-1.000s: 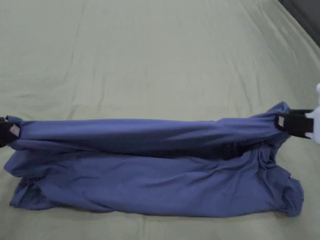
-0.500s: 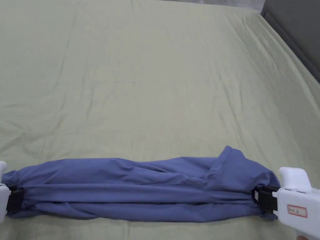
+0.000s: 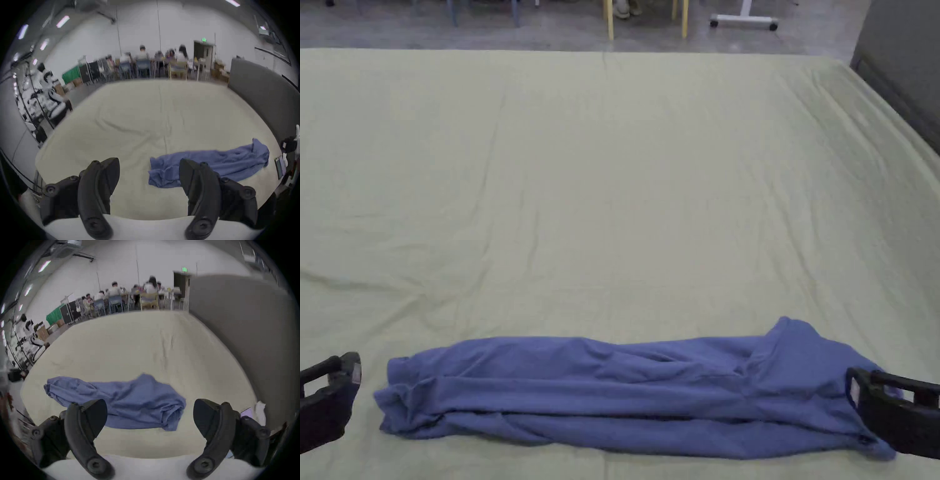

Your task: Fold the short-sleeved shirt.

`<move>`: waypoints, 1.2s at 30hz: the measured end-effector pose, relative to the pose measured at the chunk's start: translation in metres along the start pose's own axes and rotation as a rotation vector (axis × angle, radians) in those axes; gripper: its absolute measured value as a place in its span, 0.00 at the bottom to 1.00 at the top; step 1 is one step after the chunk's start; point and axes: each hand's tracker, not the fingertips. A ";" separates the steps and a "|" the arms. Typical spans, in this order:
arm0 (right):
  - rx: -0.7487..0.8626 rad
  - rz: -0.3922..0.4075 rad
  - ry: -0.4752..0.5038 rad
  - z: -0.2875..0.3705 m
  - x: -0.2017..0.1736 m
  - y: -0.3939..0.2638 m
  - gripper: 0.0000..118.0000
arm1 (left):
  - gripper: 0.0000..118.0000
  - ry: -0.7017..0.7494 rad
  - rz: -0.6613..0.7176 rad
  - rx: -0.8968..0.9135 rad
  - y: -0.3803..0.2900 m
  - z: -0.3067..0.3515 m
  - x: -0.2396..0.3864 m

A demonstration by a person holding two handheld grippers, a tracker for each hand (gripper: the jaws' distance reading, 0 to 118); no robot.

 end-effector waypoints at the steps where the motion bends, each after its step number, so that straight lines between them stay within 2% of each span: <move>1: 0.039 0.033 -0.020 0.014 -0.006 -0.001 0.93 | 0.72 0.006 -0.023 0.044 -0.001 0.016 0.003; 2: 0.048 0.065 -0.023 0.023 -0.013 -0.002 0.83 | 0.72 -0.031 -0.045 0.074 -0.005 0.028 0.005; 3: 0.036 0.091 -0.020 0.028 -0.019 -0.005 0.59 | 0.69 -0.087 -0.052 0.066 -0.008 0.033 0.006; 4: 0.028 0.106 -0.014 0.029 -0.024 -0.008 0.22 | 0.55 -0.153 -0.054 0.002 -0.010 0.029 0.007; 5: 0.045 0.126 -0.043 0.031 -0.027 -0.012 0.02 | 0.02 -0.168 -0.078 -0.027 -0.012 0.024 0.010; 6: 0.061 0.105 -0.028 0.031 -0.030 -0.016 0.02 | 0.00 -0.029 -0.149 -0.040 -0.020 0.021 0.015; 7: 0.027 0.112 -0.002 0.028 -0.032 -0.015 0.02 | 0.00 -0.003 -0.168 -0.037 -0.022 0.016 0.016; 8: -0.009 0.107 0.029 0.024 -0.033 -0.015 0.02 | 0.00 -0.040 -0.175 -0.062 -0.022 0.013 0.013; 9: 0.009 0.096 0.026 0.025 -0.034 -0.017 0.02 | 0.00 -0.103 -0.110 -0.063 -0.023 0.010 0.010; 12: -0.001 0.048 0.077 0.022 -0.034 -0.015 0.02 | 0.00 -0.179 -0.055 -0.065 -0.021 -0.005 -0.001; 14: -0.005 0.036 0.099 0.021 -0.035 -0.013 0.02 | 0.00 -0.303 0.044 -0.123 -0.021 -0.029 -0.018; 15: -0.006 0.036 0.105 0.020 -0.036 -0.011 0.02 | 0.07 -0.377 0.108 -0.131 -0.022 -0.040 -0.027; 16: -0.009 0.036 0.113 0.019 -0.038 -0.011 0.02 | 0.29 -0.473 0.193 -0.151 -0.026 -0.058 -0.039; 17: -0.011 0.035 0.121 0.019 -0.041 -0.010 0.02 | 0.71 -0.560 0.293 -0.196 -0.032 -0.080 -0.053; 18: -0.015 0.032 0.129 0.018 -0.043 -0.011 0.02 | 0.85 -0.636 0.386 -0.254 -0.041 -0.105 -0.065; 20: -0.026 0.024 0.148 0.015 -0.050 -0.010 0.02 | 0.85 -0.674 0.514 -0.319 -0.061 -0.141 -0.081; 21: -0.034 0.018 0.158 0.013 -0.053 -0.010 0.02 | 0.85 -0.626 0.556 -0.366 -0.071 -0.159 -0.088; 23: -0.051 0.012 0.171 0.007 -0.058 -0.011 0.02 | 0.85 -0.584 0.610 -0.424 -0.091 -0.189 -0.094; 26: -0.072 0.007 0.184 -0.001 -0.068 -0.011 0.02 | 0.87 -0.619 0.672 -0.481 -0.109 -0.220 -0.077; 27: -0.078 0.008 0.189 -0.003 -0.071 -0.010 0.02 | 0.90 -0.671 0.693 -0.488 -0.114 -0.231 -0.069; 30: -0.088 0.016 0.194 -0.008 -0.078 -0.009 0.02 | 0.91 -0.676 0.742 -0.406 -0.106 -0.231 -0.051; 31: -0.090 0.015 0.201 -0.010 -0.079 -0.008 0.02 | 0.91 -0.701 0.780 -0.401 -0.103 -0.233 -0.048; 32: -0.092 0.014 0.207 -0.011 -0.081 -0.008 0.02 | 0.85 -0.772 0.802 -0.424 -0.102 -0.235 -0.046; 33: -0.094 0.016 0.210 -0.012 -0.082 -0.008 0.02 | 0.46 -0.804 0.800 -0.422 -0.099 -0.236 -0.039; 34: -0.095 0.016 0.212 -0.013 -0.082 -0.008 0.02 | 0.10 -0.778 0.777 -0.434 -0.098 -0.234 -0.026; 35: -0.097 0.018 0.210 -0.013 -0.081 -0.008 0.02 | 0.10 -0.720 0.735 -0.444 -0.095 -0.232 -0.020; 36: -0.100 0.020 0.204 -0.013 -0.081 -0.008 0.02 | 0.10 -0.752 0.661 -0.456 -0.094 -0.232 -0.016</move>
